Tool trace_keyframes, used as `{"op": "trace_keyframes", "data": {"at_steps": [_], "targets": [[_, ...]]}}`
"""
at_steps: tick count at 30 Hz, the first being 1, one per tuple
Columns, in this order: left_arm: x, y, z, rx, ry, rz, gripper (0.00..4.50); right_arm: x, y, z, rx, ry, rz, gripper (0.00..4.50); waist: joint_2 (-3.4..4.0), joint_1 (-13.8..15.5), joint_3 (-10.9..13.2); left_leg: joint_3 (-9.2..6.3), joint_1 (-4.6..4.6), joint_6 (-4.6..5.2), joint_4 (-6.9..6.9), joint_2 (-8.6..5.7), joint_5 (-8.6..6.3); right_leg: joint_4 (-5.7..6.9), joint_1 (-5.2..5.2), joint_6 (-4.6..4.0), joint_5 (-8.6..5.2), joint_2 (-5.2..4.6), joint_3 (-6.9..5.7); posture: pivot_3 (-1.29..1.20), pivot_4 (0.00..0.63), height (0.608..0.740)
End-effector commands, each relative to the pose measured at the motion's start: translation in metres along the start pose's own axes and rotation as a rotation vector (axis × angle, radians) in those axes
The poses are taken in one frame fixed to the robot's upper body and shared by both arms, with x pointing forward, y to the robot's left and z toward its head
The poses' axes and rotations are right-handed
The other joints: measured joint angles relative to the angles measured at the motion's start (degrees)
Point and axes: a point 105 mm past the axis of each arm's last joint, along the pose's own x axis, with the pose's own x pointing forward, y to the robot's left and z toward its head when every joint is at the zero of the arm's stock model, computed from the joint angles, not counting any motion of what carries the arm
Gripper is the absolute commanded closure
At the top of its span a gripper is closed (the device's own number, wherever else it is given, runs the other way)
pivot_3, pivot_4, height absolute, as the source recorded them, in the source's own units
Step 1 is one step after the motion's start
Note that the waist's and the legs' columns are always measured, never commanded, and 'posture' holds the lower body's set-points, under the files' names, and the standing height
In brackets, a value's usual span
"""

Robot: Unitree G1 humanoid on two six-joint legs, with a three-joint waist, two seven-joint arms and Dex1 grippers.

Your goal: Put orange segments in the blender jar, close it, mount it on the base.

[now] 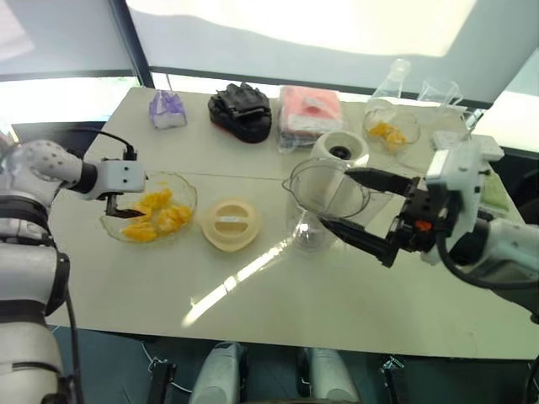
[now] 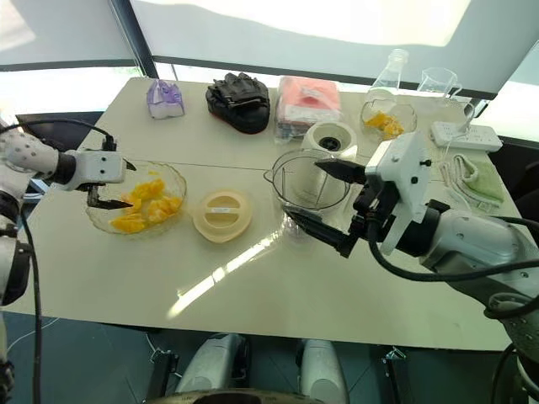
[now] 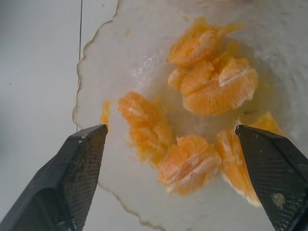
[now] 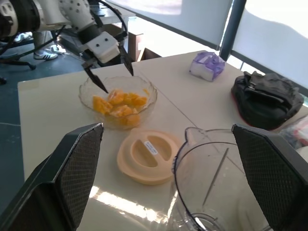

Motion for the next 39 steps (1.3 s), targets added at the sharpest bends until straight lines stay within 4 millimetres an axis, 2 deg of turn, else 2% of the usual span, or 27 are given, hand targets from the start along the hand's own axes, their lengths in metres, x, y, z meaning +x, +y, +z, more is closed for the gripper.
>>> {"op": "trace_keyframes", "data": {"at_steps": [1,7,13,18,24,27,34,35,39], "targets": [[0.003,0.000,-0.005,-0.004,0.023,0.036,0.02,0.001,0.007,0.008,-0.047,-0.013,-0.006,0.00,-0.01,0.0,0.0,-0.01,0.00,0.00,0.00,0.00,0.00,0.02,0.00,0.00,0.00,0.00,-0.01,0.00,0.150,0.740],[0.023,-0.010,0.001,0.079,0.035,-0.015,0.02,-0.001,0.008,0.005,-0.021,-0.006,-0.038,0.00,-0.01,0.1,0.0,-0.01,0.02,0.00,0.00,0.01,0.00,0.05,0.01,0.01,0.00,0.02,-0.04,0.00,0.150,0.740],[0.039,-0.018,0.006,0.073,0.036,-0.054,0.02,-0.001,0.008,0.005,-0.011,-0.009,-0.055,0.00,-0.03,0.0,0.0,-0.02,0.02,0.00,0.01,0.01,0.00,0.02,0.04,0.01,0.01,0.01,-0.05,0.00,0.150,0.740],[0.052,-0.025,-0.003,0.040,0.133,-0.081,0.02,-0.001,0.007,0.003,-0.005,-0.007,-0.075,0.00,-0.04,0.0,0.0,-0.02,0.03,0.00,0.00,0.00,0.00,0.03,0.05,0.02,0.01,0.02,-0.06,0.00,0.150,0.740],[0.054,-0.035,-0.011,-0.024,0.172,-0.139,0.02,-0.002,0.007,0.003,-0.005,-0.005,-0.093,0.00,0.00,0.0,-0.1,-0.03,0.15,0.00,0.01,0.02,0.00,0.14,0.12,0.03,0.02,0.02,-0.06,0.00,0.150,0.740],[0.054,-0.037,-0.012,-0.052,0.166,-0.156,0.80,-0.002,0.006,0.004,-0.005,-0.010,-0.103,0.00,0.00,-0.1,-0.1,-0.03,0.19,-0.01,0.01,0.03,0.00,0.17,0.13,0.03,0.02,0.02,-0.05,0.00,0.150,0.740],[0.049,-0.036,-0.014,-0.056,0.158,-0.136,4.22,0.000,0.004,0.004,-0.001,-0.016,-0.106,0.00,0.00,0.0,-0.1,-0.06,0.19,-0.01,0.01,0.04,0.01,0.19,0.13,0.01,0.02,0.01,-0.04,0.00,0.150,0.740],[0.048,-0.035,-0.014,-0.059,0.156,-0.131,4.42,0.001,0.004,0.004,0.000,-0.017,-0.106,0.00,0.00,0.0,-0.1,-0.06,0.18,-0.01,0.01,0.04,0.01,0.17,0.13,0.01,0.02,0.00,-0.04,0.00,0.150,0.740],[0.043,-0.026,-0.011,-0.055,0.134,-0.093,4.42,0.002,0.002,0.003,-0.001,-0.021,-0.102,0.00,-0.01,-0.2,-0.1,-0.04,0.10,-0.01,0.00,0.04,0.00,0.06,0.09,0.01,0.02,0.00,-0.05,0.00,0.150,0.740]]}}
